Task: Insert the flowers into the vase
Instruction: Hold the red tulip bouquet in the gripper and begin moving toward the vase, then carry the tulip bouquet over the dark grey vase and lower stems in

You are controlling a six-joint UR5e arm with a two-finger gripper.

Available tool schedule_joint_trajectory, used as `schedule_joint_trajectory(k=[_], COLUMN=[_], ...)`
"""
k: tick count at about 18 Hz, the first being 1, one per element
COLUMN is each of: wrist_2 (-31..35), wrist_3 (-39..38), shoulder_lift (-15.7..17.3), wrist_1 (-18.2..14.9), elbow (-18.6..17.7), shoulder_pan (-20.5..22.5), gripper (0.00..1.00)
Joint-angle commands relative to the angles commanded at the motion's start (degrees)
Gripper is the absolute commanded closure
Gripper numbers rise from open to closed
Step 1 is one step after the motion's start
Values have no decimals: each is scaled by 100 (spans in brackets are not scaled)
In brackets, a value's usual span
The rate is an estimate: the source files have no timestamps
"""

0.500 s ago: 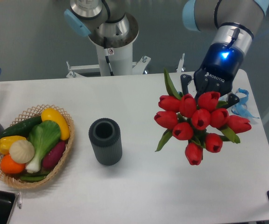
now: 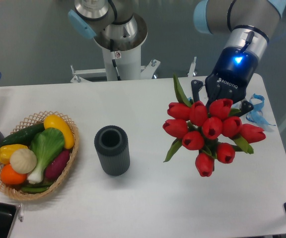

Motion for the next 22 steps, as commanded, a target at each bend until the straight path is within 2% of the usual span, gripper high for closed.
schedule_joint_trajectory(k=[7,10,11,14,15,18,22], wrist_2=[0,-52,-166,-1157,-1395,-2125,-2303], wrist_3=[299,308,308,378,526,1036,1169], shoulder_lift=[-114,-228,-237,-290,-316,-290,-36], wrist_1=[0,79,79,79,79,79,79], elbow=[-18,166,193,141,80,-464,-948], shoulder_pan=[-88,-237,-272,-299,-308,-325,-352], gripper=[80,80,80,80,80,80,80])
